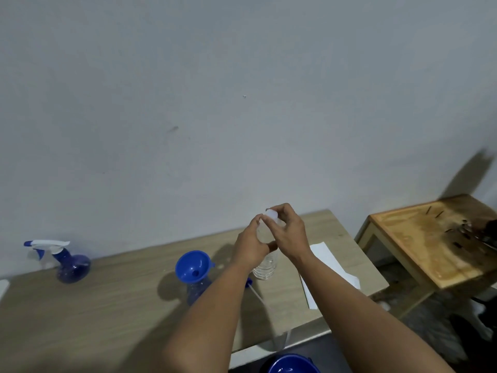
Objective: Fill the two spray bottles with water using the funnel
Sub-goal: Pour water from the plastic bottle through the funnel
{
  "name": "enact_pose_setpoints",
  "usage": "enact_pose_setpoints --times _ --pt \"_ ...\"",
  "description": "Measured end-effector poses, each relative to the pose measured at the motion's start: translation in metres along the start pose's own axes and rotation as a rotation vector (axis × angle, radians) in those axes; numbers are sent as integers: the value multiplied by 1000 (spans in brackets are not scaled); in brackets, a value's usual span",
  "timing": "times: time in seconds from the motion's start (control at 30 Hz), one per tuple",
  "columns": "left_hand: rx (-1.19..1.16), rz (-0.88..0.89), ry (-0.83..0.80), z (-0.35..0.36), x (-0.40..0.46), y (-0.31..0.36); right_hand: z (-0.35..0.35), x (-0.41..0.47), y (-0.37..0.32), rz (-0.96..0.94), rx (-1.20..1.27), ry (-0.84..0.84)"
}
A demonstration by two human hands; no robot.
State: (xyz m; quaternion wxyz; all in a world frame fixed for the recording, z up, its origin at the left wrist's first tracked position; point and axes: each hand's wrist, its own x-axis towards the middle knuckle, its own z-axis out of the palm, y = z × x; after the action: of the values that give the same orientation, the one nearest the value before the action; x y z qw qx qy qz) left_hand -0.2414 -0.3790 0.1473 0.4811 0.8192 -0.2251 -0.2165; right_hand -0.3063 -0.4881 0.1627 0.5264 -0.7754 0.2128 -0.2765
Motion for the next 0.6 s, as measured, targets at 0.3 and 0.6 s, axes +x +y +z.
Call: enact_pose_setpoints --times 0.3,0.6 --pt "3 18 -2 -2 3 0 -7 10 -3 54 99 -42" --pt "-30 0 -9 -5 4 -4 -19 25 -4 85 86 -247"
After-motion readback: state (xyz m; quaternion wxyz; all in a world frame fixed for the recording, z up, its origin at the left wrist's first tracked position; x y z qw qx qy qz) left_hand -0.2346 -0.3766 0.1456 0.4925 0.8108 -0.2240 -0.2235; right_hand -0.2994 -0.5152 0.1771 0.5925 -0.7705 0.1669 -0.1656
